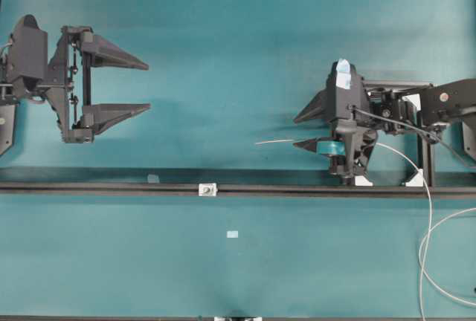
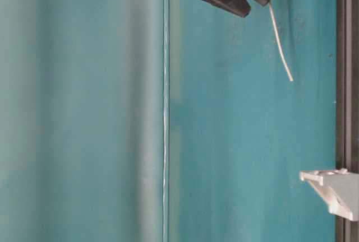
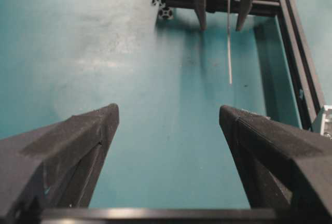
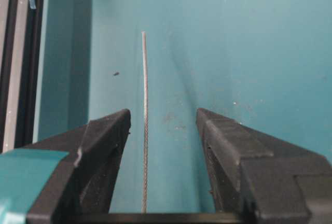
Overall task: Insert the wire into the hole on the left side and pull it with the left arm.
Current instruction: 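Close the right gripper on the white wire's free end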
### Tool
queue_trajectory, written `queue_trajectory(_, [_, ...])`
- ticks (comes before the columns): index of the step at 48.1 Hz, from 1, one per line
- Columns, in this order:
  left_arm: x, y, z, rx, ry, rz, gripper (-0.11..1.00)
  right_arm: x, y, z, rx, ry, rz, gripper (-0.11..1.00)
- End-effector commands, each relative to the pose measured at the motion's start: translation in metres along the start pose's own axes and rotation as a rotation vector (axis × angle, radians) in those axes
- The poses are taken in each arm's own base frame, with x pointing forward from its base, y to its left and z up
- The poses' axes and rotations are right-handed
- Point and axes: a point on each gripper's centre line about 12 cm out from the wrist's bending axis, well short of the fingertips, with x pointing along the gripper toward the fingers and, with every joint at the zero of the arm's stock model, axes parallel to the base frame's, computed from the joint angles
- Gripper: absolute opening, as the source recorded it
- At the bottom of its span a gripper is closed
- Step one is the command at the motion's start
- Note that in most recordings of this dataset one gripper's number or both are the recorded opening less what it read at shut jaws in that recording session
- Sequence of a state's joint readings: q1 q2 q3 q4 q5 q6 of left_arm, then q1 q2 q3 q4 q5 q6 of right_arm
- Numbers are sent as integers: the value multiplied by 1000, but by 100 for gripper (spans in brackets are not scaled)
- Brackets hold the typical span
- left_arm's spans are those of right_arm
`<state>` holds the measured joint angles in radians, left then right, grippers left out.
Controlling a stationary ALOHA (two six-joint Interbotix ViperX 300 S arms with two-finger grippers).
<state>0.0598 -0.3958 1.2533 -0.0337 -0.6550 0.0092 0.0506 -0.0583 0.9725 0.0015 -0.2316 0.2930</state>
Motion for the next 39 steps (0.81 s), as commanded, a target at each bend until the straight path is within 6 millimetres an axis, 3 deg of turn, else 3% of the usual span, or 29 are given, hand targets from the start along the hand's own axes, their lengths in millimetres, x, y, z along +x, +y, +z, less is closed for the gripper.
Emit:
queue_trajectory(1, [1,1,5,-1,-20,5,61,0,3,8,2,-23,8,63])
queue_trajectory(39, [2,4,6,-5,-25,17,61,20,-1,9,7,-32,1,63])
